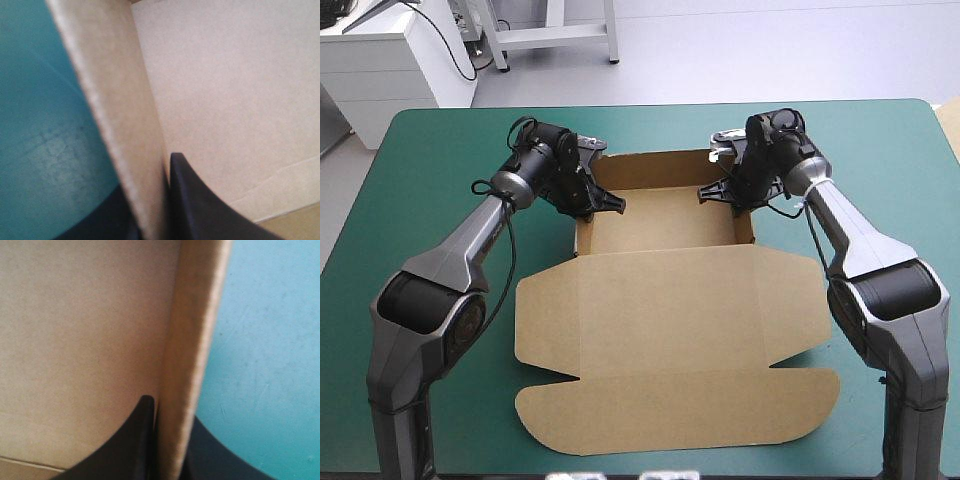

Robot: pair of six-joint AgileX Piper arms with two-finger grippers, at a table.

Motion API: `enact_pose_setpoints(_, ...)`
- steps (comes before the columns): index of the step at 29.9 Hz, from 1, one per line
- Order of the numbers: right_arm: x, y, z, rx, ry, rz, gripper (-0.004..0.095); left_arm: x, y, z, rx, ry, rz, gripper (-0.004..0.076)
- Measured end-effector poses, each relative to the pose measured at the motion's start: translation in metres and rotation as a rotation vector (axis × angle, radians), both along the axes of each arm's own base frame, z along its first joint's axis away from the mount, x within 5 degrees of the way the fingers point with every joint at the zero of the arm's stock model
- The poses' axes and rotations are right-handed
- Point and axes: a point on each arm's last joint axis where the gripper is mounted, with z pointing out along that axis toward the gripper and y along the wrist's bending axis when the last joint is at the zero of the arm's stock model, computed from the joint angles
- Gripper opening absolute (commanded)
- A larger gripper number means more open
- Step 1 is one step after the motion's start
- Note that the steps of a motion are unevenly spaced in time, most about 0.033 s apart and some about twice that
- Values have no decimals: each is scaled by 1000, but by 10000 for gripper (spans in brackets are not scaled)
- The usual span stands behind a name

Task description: Fold the box

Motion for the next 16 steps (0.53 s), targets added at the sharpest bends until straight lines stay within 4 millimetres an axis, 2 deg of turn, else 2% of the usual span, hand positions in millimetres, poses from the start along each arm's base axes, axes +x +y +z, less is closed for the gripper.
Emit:
enact_pose_setpoints(2,0,1,0,10,1,23,575,0,1,0,17,-5,-38,308)
enact_pose_setpoints(4,-1,4,1,32,6,36,696,0,1,0,28,-6,-69,440)
enact_pose_setpoints(7,-3,10,1,70,12,50,710,-2,-2,-1,32,0,-90,584)
enact_pose_setpoints(11,-4,14,2,85,12,59,696,-2,-4,0,36,-3,-80,601)
enact_pose_setpoints(16,-5,12,6,75,-3,62,696,1,-5,13,17,-43,-73,601)
